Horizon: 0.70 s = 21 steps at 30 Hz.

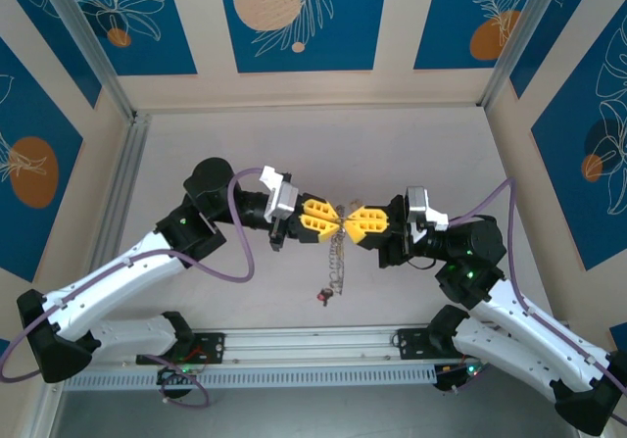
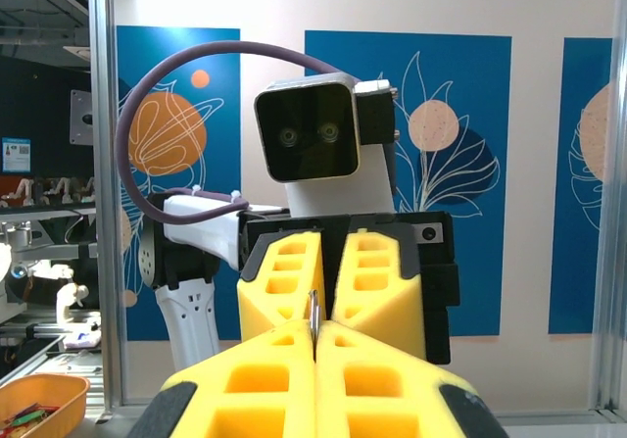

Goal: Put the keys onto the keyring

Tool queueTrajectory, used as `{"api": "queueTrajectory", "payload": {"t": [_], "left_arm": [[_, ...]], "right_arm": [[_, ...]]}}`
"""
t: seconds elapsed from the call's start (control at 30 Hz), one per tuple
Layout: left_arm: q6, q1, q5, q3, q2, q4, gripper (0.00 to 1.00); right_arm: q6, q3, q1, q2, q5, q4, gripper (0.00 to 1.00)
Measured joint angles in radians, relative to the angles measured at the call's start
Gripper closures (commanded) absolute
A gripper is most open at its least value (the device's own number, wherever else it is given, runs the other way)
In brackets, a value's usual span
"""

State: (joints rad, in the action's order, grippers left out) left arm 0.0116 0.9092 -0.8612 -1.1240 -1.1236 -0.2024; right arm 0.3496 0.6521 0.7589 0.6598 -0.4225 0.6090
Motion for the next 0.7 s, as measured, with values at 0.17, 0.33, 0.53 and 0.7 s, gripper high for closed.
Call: {"api": "queueTrajectory", "payload": {"t": [0.17,0.33,0.53,0.7], "left_arm": [[0.014,0.003,0.010,-0.001,0.001,-0.002,1.00],[0.025,0.005,0.022,-0.001,0.004,0.009,1.00],[0.051,0.006,0.034,-0.006,0.010,0.069,1.00],[0.072,0.006,0.040,-0.023,0.010,0.119,1.00]], "right_arm": [[0.000,0.000,0.000,-0.005,0.003,-0.001,1.00],[-0.002,0.000,0.000,-0.011,0.011,-0.021,1.00],[-0.018,0.000,0.000,-0.031,0.023,-0.085,0.92],[-0.051,0.000,0.000,-0.059,0.042,-0.148,0.82]]}}
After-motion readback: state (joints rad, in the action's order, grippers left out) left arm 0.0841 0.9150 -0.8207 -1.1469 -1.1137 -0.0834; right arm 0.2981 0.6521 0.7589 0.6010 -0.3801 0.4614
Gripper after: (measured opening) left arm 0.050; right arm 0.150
